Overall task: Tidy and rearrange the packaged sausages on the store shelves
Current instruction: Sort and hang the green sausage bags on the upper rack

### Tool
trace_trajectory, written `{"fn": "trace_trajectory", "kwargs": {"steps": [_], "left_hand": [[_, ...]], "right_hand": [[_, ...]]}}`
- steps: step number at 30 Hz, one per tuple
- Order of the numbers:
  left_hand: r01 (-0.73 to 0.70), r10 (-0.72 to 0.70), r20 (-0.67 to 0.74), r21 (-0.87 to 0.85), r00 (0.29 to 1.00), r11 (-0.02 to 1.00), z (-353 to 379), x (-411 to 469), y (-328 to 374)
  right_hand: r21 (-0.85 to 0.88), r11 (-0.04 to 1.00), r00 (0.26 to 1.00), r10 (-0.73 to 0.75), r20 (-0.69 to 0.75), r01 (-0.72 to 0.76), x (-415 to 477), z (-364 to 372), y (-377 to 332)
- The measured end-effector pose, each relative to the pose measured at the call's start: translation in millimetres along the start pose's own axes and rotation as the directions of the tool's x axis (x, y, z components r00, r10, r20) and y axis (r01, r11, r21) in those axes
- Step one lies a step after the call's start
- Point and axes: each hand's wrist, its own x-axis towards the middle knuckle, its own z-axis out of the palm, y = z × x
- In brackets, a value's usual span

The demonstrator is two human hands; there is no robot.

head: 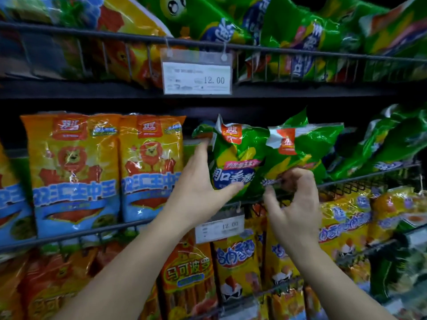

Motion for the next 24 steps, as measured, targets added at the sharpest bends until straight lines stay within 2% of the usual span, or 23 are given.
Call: {"fn": "trace_trajectory", "kwargs": {"steps": [6, 9, 13, 24], "left_hand": [[0.071, -0.077, -0.084, -0.072, 0.994, 0.995, 12, 13, 4], [0.086, -0.104, -0.107, -0.161, 0.989, 0.983, 14, 16, 4], [0.118, -0.15, -0.164, -0.194, 0.975, 0.974, 16, 18, 2], [0.099, -0.134, -0.305, -0.127, 0.943, 0.987, 25, 26, -2]], "right_hand": [[0.065, 0.992, 0.994, -0.113, 0.008, 0.113, 16, 2, 10], [0.083, 0.988, 0.991, -0.134, 0.023, 0.132, 22, 3, 14], [0.148, 0.975, 0.983, -0.175, 0.053, 0.166, 30, 5, 16], [-0.058, 0.977, 0.964, -0.19, 0.188, 0.204, 47, 12, 14]]}}
